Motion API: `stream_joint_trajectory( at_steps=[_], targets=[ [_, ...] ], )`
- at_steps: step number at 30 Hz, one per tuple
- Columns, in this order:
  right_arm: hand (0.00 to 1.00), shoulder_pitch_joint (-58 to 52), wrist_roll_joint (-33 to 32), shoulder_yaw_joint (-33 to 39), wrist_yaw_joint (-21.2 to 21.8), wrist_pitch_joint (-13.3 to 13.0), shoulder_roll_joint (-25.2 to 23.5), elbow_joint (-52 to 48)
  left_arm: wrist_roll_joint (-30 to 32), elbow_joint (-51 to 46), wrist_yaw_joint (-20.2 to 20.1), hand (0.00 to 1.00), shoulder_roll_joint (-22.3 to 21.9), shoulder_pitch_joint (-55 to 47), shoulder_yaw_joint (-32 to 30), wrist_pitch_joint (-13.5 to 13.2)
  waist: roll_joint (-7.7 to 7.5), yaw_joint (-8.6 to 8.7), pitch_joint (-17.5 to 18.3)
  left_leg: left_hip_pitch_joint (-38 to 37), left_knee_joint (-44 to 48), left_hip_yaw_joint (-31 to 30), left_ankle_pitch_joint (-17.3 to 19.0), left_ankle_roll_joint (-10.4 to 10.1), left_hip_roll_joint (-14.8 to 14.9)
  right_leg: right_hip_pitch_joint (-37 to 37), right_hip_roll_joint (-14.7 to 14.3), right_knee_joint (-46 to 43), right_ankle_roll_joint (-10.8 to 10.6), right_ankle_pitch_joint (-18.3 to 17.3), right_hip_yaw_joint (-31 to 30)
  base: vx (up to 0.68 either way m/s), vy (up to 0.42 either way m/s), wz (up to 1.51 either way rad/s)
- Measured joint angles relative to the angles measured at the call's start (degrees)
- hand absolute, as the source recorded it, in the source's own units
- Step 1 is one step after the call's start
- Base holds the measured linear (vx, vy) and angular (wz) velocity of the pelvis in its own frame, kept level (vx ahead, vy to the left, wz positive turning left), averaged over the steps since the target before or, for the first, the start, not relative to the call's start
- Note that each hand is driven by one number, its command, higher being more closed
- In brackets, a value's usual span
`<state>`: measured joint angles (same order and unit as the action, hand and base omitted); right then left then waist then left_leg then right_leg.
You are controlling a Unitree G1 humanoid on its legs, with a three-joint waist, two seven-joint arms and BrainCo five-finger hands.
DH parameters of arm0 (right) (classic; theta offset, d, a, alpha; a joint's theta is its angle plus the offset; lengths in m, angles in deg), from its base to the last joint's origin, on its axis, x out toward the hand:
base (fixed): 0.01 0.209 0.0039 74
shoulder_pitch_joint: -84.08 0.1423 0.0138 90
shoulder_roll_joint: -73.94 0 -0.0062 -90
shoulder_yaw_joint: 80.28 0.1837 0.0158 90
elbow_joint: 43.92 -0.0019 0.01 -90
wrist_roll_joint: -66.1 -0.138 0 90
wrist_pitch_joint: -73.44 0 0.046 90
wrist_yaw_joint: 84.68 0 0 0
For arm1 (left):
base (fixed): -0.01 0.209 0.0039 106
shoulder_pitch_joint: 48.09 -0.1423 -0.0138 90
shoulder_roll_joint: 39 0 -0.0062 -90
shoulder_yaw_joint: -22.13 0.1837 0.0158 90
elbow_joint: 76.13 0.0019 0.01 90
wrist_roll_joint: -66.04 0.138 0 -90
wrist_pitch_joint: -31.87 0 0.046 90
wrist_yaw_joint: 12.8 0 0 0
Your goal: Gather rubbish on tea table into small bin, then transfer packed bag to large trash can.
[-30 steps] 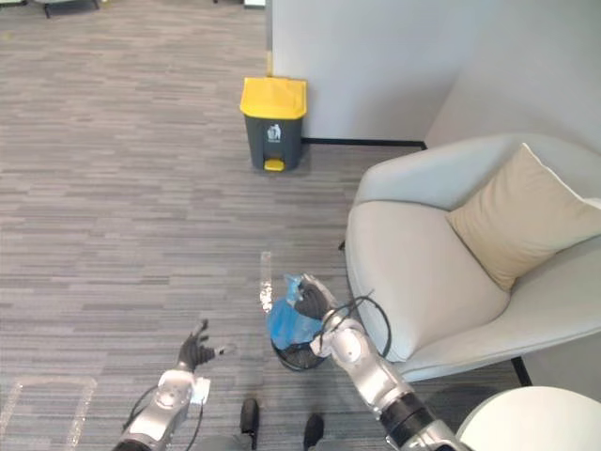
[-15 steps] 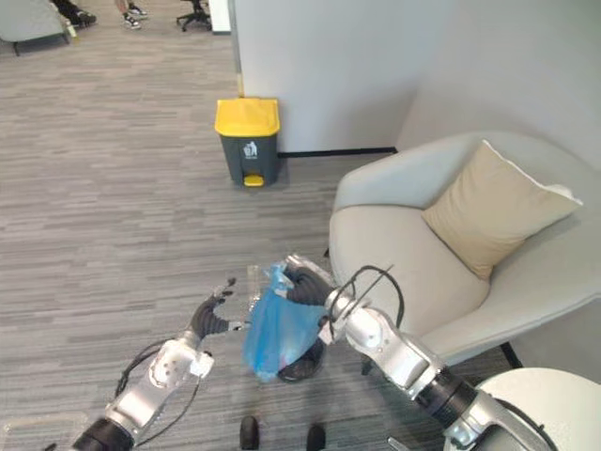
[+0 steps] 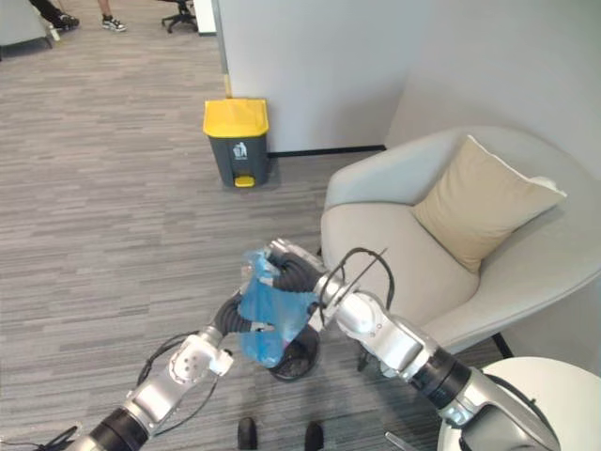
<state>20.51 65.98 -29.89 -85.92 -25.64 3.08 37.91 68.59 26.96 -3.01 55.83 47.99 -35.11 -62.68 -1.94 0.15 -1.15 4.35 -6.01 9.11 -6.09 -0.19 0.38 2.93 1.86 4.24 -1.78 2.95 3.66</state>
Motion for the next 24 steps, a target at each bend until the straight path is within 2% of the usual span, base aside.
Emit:
stream_joint_trajectory(
  at_steps=[7,11,14,17,20,21,24],
  targets=[
    [1.0,0.34,-0.11,0.0,-0.14,0.0,-3.83,0.0,0.86,3.01,0.07,0.0,-1.73,-0.08,0.45,0.38,-0.49,-0.02,0.61,-0.4,-0.29,-0.02,0.0,0.0,0.04,-0.5,-0.02,-0.02,0.0,0.01,-0.17,0.0,0.0,0.0],
    [1.0,0.85,-2.37,0.0,-0.14,0.02,-6.07,0.0,3.28,3.69,0.4,0.0,-2.0,-0.1,0.35,1.05,-0.52,-0.05,0.66,-0.41,-0.29,-0.03,0.0,-0.01,0.03,-0.49,-0.01,-0.07,-0.05,0.05,-0.2,0.0,0.0,0.0],
    [1.0,2.3,-2.99,-0.03,-0.14,0.02,-8.34,0.01,6.53,3.69,2.52,0.0,-2.62,-0.25,-0.35,1.4,-0.52,-0.11,0.66,-0.4,-0.3,-0.03,0.0,-0.02,0.03,-0.48,-0.01,-0.1,-0.08,0.08,-0.21,0.0,0.0,0.0],
    [1.0,2.7,-5.03,-0.95,-0.52,0.07,-12.11,0.02,8.9,6.23,4.78,0.0,-5.42,-0.72,-2.0,1.53,-0.66,-0.31,0.75,-0.39,-0.29,-0.04,0.02,-0.04,0.04,-0.28,-0.01,-0.13,-0.03,0.1,-0.22,0.0,0.0,0.0],
    [1.0,2.69,-5.07,-4.26,-0.86,0.63,-15.29,0.42,12.84,7.41,6.4,0.0,-7.55,-0.72,-2.0,3.09,-0.86,-0.47,0.88,-0.3,-0.29,-0.01,0.05,-0.08,0.05,-0.12,-0.02,-0.22,-0.04,0.09,-0.3,0.0,0.0,0.0],
    [1.0,2.7,-5.06,-4.92,-0.9,0.69,-16.34,0.77,13.96,7.68,6.85,1.0,-8.28,-0.69,-2.09,3.25,-0.86,-0.51,0.88,-0.31,-0.29,0.02,0.04,-0.07,0.04,-0.05,-0.02,-0.33,-0.05,0.09,-0.35,0.0,0.0,0.0],
    [1.0,2.77,-6.98,-5.45,-1.05,1.22,-19.47,3.6,16.75,9.35,8.93,1.0,-10.17,-0.59,-2.69,3.94,-1.05,-0.57,1.01,-0.32,-0.29,0.35,0.07,-0.11,0.1,0.24,-0.04,-0.77,-0.08,0.05,-0.65,0.0,0.0,-0.04]
  ],
)
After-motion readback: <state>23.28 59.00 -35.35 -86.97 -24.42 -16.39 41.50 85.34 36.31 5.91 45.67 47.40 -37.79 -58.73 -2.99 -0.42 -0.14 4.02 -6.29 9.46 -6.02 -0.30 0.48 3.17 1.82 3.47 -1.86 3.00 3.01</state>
